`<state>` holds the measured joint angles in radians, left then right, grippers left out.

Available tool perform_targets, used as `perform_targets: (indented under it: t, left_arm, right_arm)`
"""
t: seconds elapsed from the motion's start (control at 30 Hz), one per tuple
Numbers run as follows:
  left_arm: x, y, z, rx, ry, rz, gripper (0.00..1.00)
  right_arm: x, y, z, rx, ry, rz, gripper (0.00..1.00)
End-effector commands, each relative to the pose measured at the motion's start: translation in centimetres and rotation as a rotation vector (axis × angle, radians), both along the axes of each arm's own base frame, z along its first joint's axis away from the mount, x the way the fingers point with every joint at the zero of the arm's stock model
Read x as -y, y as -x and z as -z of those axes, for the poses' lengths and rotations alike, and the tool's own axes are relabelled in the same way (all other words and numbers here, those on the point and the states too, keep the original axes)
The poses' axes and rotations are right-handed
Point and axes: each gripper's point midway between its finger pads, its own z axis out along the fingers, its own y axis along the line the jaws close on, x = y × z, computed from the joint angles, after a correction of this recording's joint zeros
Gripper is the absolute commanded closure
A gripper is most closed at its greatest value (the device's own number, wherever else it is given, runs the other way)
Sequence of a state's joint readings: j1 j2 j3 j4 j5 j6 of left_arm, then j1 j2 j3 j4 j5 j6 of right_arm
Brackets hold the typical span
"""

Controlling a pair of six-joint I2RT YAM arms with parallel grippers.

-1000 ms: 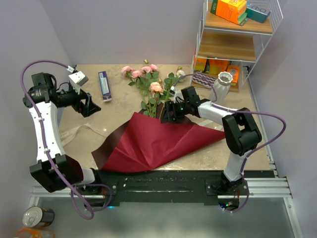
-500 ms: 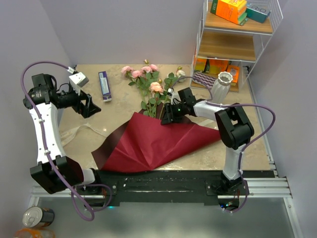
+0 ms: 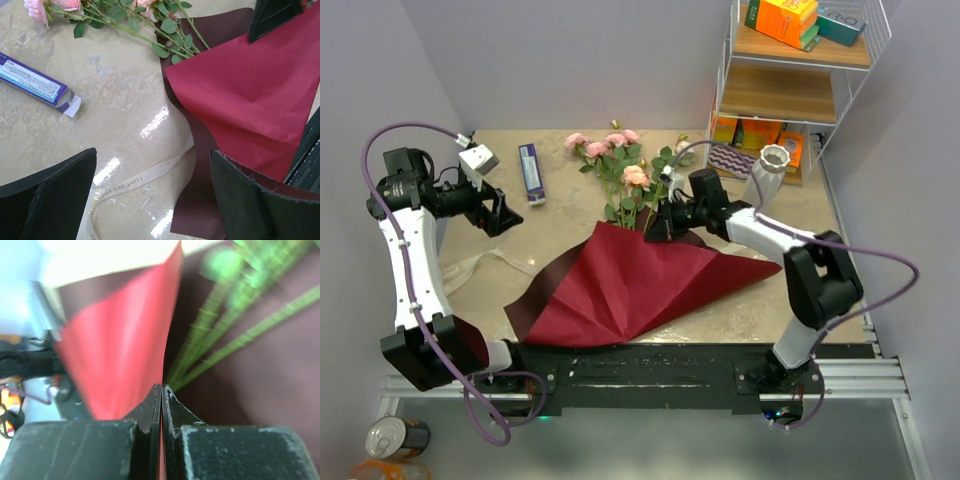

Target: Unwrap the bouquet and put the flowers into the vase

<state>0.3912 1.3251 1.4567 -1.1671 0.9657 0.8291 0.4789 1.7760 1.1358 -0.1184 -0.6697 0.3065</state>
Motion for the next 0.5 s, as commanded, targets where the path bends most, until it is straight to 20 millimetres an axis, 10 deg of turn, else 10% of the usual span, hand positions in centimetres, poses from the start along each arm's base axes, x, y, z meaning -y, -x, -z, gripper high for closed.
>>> perform_targets:
  t: [0.0, 0.47]
  left_arm:
    - [0.1, -0.2, -0.9, 0.04, -0.003, -0.002, 0.01]
    - [0.2, -0.3, -1.5, 0.043, 0.001, -0.006, 0.01]
  right_arm:
    - [-2.1, 3.6, -8.0, 0.185, -0.197, -0.138, 1.0]
    - [0.3, 19.0, -14.0, 0.314, -0.348, -0.305, 0.95]
